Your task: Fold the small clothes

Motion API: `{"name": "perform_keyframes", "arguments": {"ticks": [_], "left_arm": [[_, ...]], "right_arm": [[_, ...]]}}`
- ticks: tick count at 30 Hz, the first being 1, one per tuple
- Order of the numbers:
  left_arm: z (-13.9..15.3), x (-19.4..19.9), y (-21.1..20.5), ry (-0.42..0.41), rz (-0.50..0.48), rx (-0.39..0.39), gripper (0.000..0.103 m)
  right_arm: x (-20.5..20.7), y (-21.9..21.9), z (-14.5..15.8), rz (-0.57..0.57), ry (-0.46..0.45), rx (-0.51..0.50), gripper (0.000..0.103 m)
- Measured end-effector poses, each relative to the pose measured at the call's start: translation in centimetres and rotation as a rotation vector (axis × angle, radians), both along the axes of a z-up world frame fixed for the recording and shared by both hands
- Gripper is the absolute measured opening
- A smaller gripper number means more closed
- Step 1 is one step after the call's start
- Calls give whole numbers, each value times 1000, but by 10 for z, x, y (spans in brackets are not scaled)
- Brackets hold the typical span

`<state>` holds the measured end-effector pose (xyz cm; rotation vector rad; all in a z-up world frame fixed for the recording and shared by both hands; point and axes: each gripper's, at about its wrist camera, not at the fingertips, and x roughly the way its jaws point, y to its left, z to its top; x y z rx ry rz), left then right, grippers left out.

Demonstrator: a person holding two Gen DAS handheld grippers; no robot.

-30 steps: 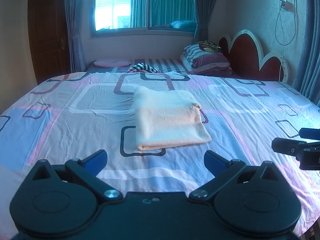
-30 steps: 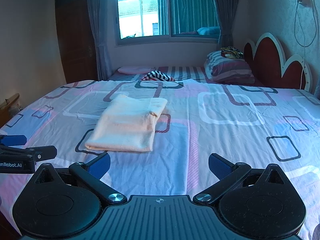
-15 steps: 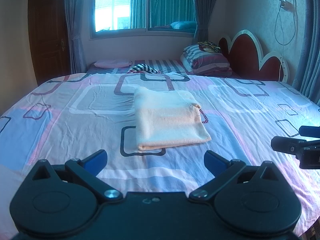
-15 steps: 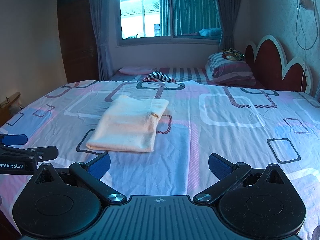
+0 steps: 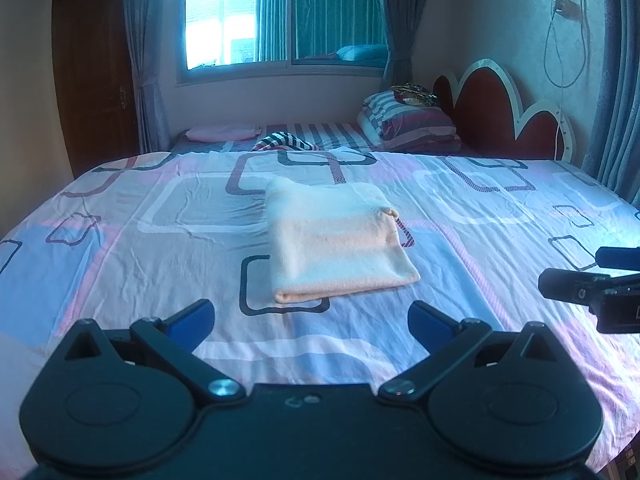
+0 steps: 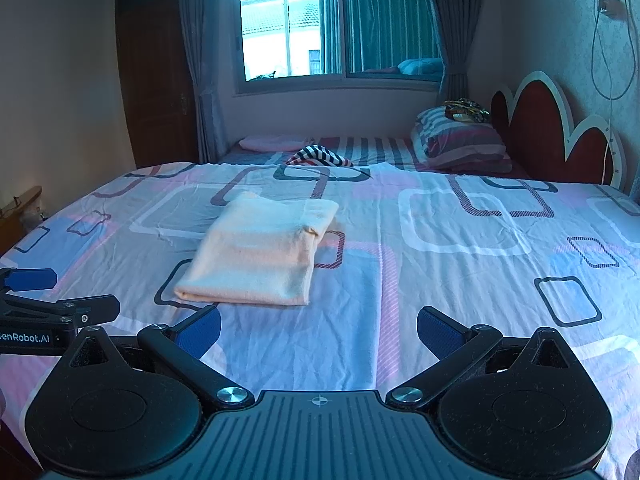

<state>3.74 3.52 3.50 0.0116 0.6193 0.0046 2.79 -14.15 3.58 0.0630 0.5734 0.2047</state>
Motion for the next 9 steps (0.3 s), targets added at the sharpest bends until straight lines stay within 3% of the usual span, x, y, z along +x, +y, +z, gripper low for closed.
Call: {"name": "perform_keyframes", "arguments": {"ticks": [9], "left_arm": [[-4,-2,3,2,7,-13,99]], "right_arm": [[0,0,-1,10,5,0,103]]}}
